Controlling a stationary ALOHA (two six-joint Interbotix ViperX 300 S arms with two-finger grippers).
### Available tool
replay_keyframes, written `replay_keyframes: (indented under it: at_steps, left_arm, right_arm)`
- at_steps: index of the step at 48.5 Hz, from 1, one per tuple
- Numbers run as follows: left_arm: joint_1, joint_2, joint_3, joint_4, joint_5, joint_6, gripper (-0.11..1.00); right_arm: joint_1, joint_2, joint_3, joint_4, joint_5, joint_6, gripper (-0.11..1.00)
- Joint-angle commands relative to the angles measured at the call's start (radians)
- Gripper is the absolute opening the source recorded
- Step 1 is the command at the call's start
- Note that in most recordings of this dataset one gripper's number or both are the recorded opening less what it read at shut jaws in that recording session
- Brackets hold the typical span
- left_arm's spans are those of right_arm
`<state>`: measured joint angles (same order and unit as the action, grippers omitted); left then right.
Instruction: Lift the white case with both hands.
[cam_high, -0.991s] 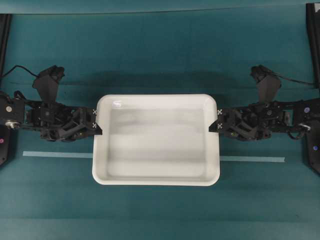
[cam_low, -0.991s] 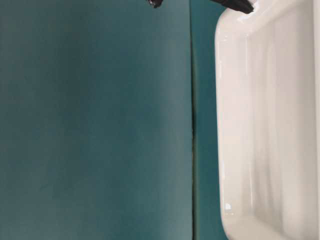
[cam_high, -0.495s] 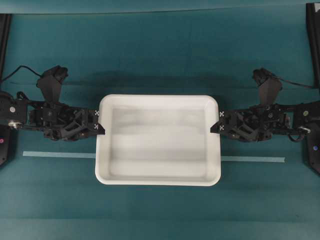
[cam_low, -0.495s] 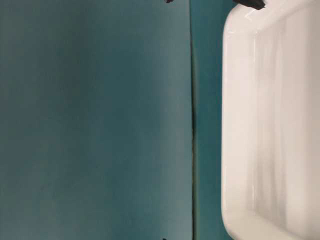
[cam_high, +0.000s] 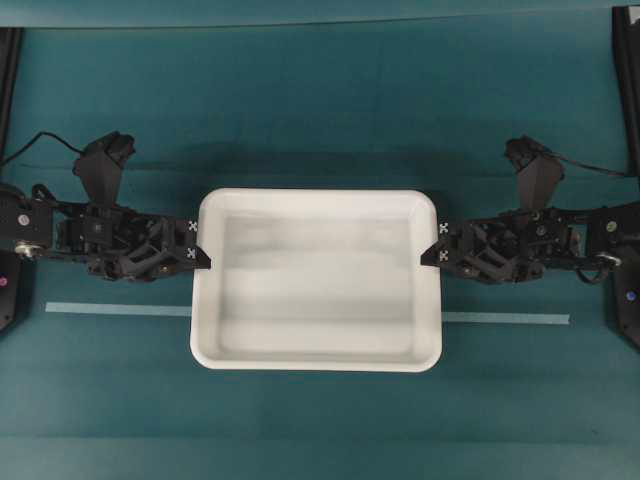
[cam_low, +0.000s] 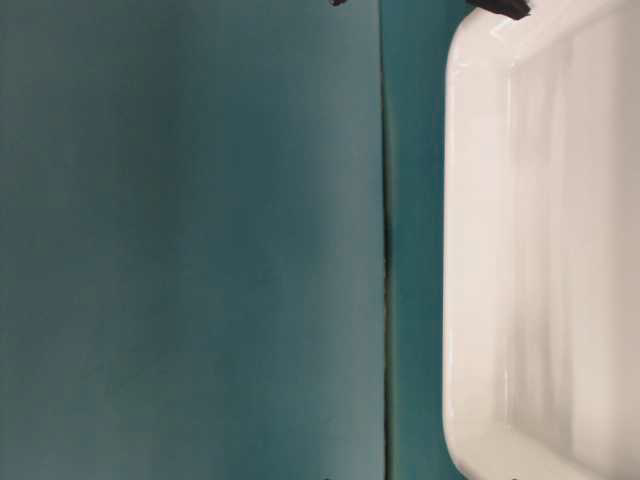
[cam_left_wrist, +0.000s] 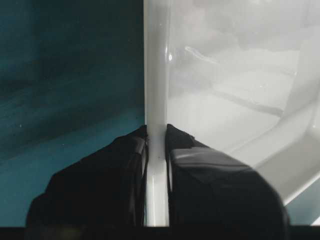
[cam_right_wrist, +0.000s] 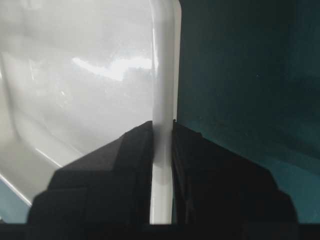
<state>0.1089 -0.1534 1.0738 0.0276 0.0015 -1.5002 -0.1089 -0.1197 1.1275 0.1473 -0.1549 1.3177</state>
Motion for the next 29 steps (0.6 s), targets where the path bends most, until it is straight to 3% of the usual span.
replay_keyframes:
  at_steps: [1, 5, 12, 18, 25, 29]
  left_arm:
    - [0.021, 0.055, 0.049, 0.005, -0.002, 0.011, 0.05]
    - [0.021, 0.054, 0.048, 0.005, -0.029, 0.018, 0.05]
    - [0.021, 0.054, 0.043, 0.005, -0.054, 0.028, 0.12]
    - [0.021, 0.043, 0.037, 0.005, -0.054, 0.029, 0.43]
    - [0.021, 0.015, 0.031, 0.005, -0.057, 0.032, 0.85]
    - [0.021, 0.002, 0.028, 0.005, -0.055, 0.040, 0.98]
  right_arm:
    - [-0.008, 0.046, 0.046, -0.002, 0.014, 0.002, 0.10]
    - [-0.009, 0.041, 0.034, -0.003, 0.017, 0.002, 0.19]
    - [-0.008, 0.026, 0.014, -0.003, 0.023, 0.002, 0.56]
    - [-0.006, 0.005, 0.008, -0.008, 0.032, -0.002, 0.83]
    - [-0.008, -0.011, 0.002, -0.012, 0.037, -0.002, 0.84]
    - [-0.008, -0.020, -0.003, -0.012, 0.038, -0.002, 0.84]
